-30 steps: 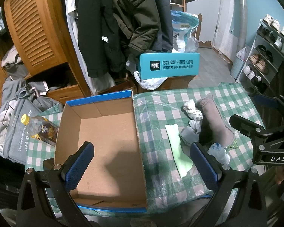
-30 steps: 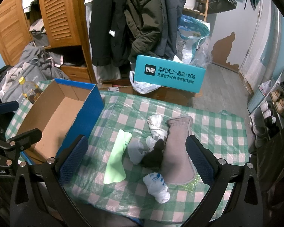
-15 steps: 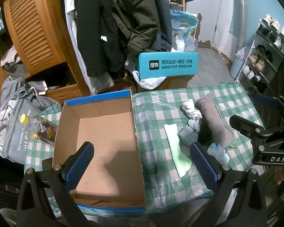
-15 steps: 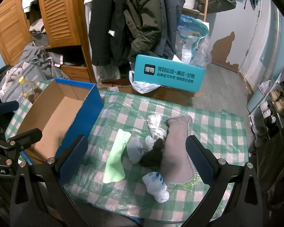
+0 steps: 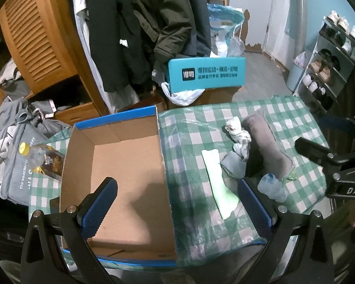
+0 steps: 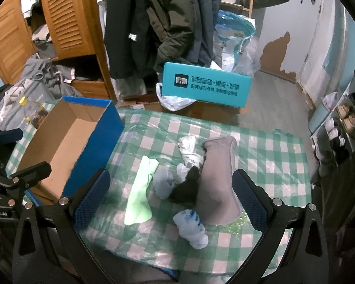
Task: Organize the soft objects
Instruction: 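Move the left tool toward the green insole while the right tool approaches the white-blue sock bundle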
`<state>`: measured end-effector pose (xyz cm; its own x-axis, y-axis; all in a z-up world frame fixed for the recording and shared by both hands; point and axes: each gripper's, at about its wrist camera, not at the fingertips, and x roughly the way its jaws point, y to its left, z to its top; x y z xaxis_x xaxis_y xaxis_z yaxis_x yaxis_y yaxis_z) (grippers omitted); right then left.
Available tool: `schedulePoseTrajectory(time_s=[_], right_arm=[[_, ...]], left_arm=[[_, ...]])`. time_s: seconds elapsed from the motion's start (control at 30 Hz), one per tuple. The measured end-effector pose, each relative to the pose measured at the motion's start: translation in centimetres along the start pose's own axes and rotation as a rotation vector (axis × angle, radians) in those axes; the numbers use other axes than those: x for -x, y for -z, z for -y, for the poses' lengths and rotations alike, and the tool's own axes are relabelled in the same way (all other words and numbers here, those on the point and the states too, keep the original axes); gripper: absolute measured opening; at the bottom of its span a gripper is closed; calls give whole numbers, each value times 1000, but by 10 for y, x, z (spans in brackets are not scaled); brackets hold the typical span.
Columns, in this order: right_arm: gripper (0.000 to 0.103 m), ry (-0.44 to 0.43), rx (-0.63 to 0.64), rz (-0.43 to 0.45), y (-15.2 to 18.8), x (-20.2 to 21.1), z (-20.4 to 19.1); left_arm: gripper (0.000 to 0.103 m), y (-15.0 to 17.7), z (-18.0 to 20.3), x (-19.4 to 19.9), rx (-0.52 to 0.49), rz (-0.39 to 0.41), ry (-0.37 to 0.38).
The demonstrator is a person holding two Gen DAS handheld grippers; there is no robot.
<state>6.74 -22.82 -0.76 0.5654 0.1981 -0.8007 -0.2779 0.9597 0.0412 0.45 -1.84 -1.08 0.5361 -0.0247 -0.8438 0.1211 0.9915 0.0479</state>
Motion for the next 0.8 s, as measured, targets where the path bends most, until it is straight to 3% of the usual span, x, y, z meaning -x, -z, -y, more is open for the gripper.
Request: schedulePoseTrajectory(time_s=[0.53, 0.8], right_arm=[[101, 48, -12, -92, 23, -20, 26], [101, 30, -51, -157, 41, -38, 40]], left_arm=[[102, 7, 25, -49, 3, -147, 59], [102, 15, 40, -75, -29, -204, 36]])
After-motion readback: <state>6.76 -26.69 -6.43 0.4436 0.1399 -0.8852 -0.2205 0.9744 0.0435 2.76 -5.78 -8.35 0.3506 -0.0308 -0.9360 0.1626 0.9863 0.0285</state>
